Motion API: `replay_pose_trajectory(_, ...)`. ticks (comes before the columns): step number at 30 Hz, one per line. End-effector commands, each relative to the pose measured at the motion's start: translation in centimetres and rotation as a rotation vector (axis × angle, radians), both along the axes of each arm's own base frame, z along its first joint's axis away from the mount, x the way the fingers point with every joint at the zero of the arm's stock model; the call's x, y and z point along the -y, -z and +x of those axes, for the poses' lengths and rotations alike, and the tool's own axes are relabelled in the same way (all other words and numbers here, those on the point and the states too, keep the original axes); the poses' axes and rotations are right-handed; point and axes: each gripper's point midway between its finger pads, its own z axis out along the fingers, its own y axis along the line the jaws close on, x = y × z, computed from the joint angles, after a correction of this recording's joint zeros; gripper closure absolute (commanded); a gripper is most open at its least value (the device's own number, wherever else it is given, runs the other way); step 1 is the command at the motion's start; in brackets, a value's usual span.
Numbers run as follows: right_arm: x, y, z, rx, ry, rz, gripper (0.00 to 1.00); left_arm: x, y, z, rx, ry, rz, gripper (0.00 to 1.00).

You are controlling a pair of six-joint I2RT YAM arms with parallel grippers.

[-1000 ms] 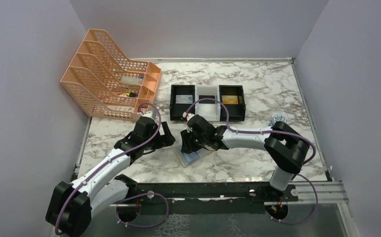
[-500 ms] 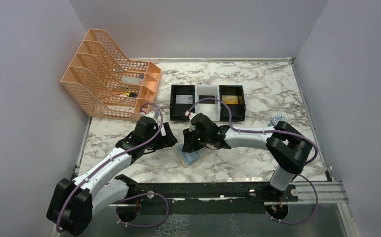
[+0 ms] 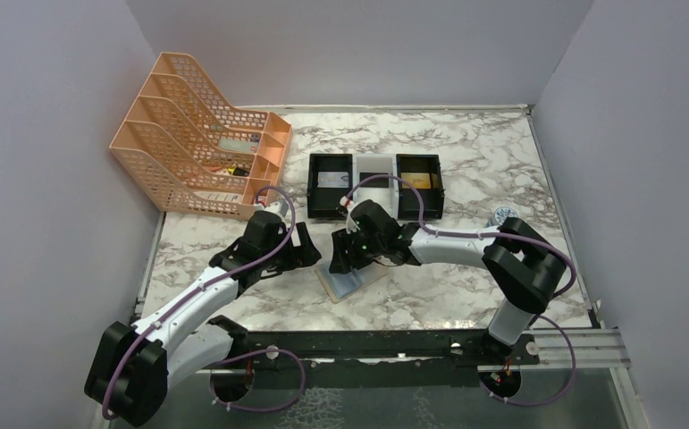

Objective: Take the credit cards out of the card holder

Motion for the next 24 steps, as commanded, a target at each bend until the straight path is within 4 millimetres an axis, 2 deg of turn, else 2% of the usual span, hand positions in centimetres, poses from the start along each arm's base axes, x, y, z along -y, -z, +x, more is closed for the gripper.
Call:
replay_pose_trajectory(1, 0.2, 0.1, -0.4, -0.01, -0.027, 0.005, 0.5, 0.5, -0.7, 0.3, 0.027, 0.023, -0.021, 0.13)
replay_pose_trajectory(10, 2.6, 1.9, 0.1, 0.061, -0.038, -0.134, 0.53, -0.1, -1.1, 0.8, 0.049, -0.028, -0.009, 0.13)
replay_pose_trajectory(14, 2.9, 2.3, 0.0, 0.078, -0.065, -0.159, 0.51, -0.6, -1.5, 1.0, 0.071, -0.055, -0.008, 0.13)
replay_pose_trajectory(20, 2.6, 1.7, 0.1, 0.149, -0.058, -0.21, 0.41, -1.0, -2.0, 1.2, 0.085, -0.087, -0.004, 0.13)
replay_pose_trajectory(24, 2.4, 0.7, 0.4, 0.193, -0.051, -0.199, 0.38, -1.4, -2.5, 1.4, 0.104, -0.121, -0.003, 0.13)
